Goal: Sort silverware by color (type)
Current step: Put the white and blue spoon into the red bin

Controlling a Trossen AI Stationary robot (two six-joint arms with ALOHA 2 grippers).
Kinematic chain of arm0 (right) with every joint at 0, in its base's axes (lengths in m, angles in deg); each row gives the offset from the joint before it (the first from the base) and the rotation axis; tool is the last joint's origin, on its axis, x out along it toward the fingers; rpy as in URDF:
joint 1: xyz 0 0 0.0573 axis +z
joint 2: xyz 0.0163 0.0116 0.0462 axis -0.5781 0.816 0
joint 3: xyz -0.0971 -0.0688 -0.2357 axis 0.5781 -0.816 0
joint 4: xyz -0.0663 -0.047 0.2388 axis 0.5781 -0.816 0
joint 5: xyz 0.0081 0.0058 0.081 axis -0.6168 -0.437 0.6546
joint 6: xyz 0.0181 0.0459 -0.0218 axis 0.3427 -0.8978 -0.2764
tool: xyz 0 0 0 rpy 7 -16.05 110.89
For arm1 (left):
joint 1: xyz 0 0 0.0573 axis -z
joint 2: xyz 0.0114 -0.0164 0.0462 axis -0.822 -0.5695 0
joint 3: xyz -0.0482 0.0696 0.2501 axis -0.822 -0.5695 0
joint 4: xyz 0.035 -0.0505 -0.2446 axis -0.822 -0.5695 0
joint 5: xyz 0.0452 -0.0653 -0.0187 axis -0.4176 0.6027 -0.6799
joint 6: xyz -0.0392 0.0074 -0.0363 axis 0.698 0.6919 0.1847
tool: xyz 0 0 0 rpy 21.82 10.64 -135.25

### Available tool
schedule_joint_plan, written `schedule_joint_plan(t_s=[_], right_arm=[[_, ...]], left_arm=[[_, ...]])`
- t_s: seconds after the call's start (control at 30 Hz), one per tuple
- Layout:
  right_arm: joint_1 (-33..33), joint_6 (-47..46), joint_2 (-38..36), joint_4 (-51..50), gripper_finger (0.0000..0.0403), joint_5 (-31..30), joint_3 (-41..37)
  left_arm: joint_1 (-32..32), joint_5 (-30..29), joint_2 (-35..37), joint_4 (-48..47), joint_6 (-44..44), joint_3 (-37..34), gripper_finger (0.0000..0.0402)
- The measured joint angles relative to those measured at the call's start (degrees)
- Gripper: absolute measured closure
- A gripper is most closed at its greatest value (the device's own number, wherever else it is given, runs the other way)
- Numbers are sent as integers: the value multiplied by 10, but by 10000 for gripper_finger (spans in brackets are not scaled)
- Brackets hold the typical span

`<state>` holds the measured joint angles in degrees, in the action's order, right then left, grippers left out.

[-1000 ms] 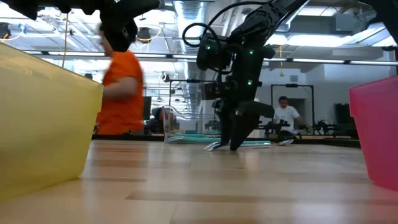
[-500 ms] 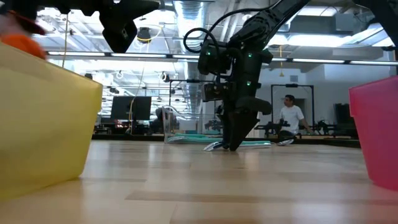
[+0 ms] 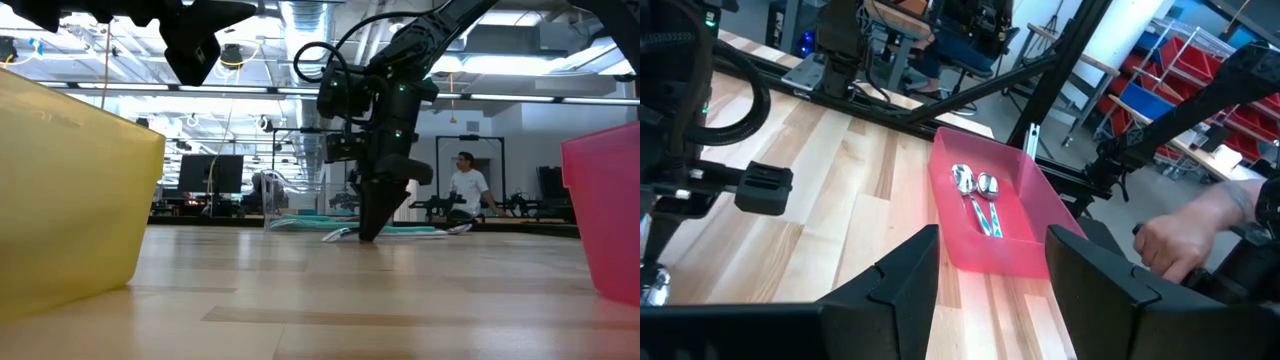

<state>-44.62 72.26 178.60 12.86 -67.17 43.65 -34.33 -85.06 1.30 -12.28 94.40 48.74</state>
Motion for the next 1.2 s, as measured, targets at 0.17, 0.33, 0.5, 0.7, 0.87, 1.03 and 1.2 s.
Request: schedule_joint_plan(t_s=[0.17, 0.33, 0.5, 0.7, 0.87, 1.03, 1.2], right_arm=[[10, -17, 0, 12, 335, -6, 0], [25, -28, -2, 30, 366, -9, -1], [35, -35, -6, 43, 377, -12, 0], [46, -42, -23, 31, 378, -29, -1], [53, -56, -52, 28, 381, -29, 0], [66, -64, -94, 54, 381, -29, 0], [79, -84, -138, 82, 381, -29, 1]], left_arm=[[0, 0, 0, 0, 0, 0, 235], [0, 0, 0, 0, 0, 0, 235], [0, 0, 0, 0, 2, 0, 235], [0, 0, 0, 0, 8, 0, 235], [0, -2, 0, 1, 0, 0, 235], [0, -17, 0, -3, -5, 0, 235], [0, -39, 0, -10, -18, 0, 235]])
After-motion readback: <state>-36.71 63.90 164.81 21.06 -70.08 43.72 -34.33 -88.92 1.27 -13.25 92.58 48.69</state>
